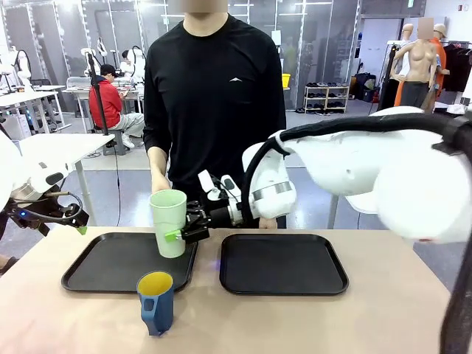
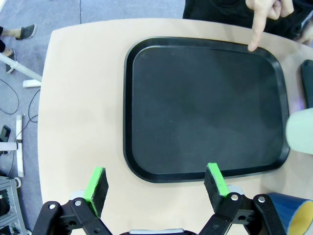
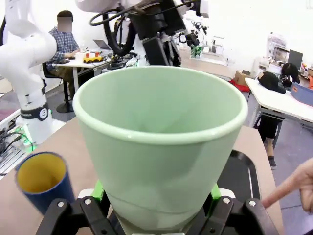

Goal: Sort and store the cups by type.
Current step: Place the picked Reusable plastic cup into the Flat Tray indicated by the person.

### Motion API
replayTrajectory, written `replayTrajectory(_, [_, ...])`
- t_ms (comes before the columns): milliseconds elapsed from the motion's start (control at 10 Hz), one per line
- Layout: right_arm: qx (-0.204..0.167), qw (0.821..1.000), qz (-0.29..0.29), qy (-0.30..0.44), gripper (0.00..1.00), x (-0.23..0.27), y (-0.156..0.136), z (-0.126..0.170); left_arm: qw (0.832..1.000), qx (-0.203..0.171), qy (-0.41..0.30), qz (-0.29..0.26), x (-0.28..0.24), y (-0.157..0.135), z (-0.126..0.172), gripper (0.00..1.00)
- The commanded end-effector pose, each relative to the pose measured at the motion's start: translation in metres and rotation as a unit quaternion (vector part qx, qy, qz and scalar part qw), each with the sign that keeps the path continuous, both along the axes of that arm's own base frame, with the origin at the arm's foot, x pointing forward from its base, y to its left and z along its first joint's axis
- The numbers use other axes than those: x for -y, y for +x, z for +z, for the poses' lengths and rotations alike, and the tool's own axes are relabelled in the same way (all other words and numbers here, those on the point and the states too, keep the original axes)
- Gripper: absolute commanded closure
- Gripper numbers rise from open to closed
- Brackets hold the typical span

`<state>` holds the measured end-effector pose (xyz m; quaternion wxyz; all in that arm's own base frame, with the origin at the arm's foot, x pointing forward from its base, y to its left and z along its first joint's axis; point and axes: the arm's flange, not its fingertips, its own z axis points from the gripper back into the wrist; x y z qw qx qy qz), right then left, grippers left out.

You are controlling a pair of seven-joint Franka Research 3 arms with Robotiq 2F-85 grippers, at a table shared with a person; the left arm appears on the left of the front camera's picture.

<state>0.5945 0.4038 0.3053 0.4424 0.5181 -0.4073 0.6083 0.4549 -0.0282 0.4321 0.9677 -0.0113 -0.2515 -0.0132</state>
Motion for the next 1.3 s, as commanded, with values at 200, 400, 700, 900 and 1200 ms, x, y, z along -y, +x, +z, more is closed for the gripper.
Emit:
replayTrajectory(200, [-0.005, 0.997, -0.064, 0.033, 0.15, -0.042, 0.012, -0.027, 1.000, 0.001, -0.001, 0.001, -0.001, 0.001, 0.000, 0.00])
replayTrajectory(400, [-0.007, 0.996, -0.083, 0.036, 0.15, -0.052, 0.013, -0.044, 1.000, 0.001, -0.001, 0.001, -0.001, 0.001, 0.000, 0.00])
replayTrajectory(700, [0.002, 0.996, -0.082, 0.026, 0.15, -0.056, 0.015, -0.065, 1.000, 0.001, -0.001, 0.001, -0.001, 0.001, 0.000, 0.00])
replayTrajectory(900, [0.005, 0.996, -0.087, 0.019, 0.15, -0.055, 0.016, -0.071, 1.000, 0.001, -0.001, 0.001, -0.001, 0.001, 0.000, 0.00])
replayTrajectory(1200, [0.007, 0.996, -0.092, 0.000, 0.15, -0.053, 0.015, -0.075, 1.000, 0.001, -0.001, 0.001, -0.001, 0.001, 0.000, 0.00])
